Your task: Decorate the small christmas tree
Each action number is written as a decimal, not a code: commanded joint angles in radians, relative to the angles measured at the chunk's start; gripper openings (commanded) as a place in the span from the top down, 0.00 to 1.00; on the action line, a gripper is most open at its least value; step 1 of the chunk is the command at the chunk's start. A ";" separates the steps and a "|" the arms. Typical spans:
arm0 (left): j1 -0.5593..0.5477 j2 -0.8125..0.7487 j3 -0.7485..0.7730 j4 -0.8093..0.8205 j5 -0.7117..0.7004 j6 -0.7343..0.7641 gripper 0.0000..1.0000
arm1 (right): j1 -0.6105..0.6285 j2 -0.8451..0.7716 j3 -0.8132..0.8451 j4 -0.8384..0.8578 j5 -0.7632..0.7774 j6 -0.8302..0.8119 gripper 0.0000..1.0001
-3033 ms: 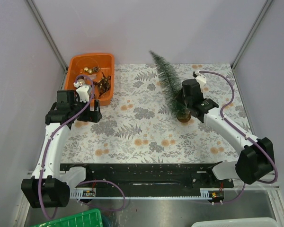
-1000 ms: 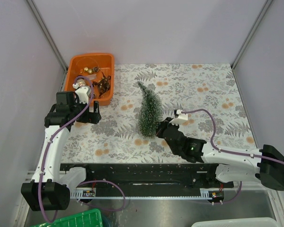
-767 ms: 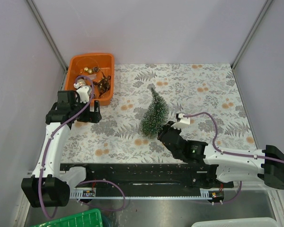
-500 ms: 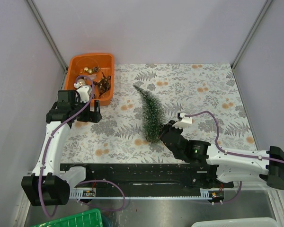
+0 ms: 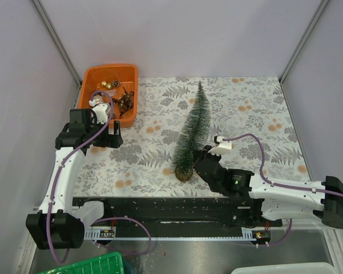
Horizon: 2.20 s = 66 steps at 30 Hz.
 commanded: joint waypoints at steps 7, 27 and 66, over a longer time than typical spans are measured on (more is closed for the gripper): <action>0.005 -0.026 0.028 0.021 0.002 -0.006 0.01 | 0.015 0.054 0.125 0.184 0.093 -0.225 1.00; 0.005 -0.037 0.020 0.020 -0.001 0.000 0.01 | 0.013 0.125 -0.020 0.500 0.162 -0.294 1.00; 0.003 -0.028 0.017 0.023 0.008 0.003 0.01 | 0.272 0.141 0.058 -0.276 0.212 0.279 0.58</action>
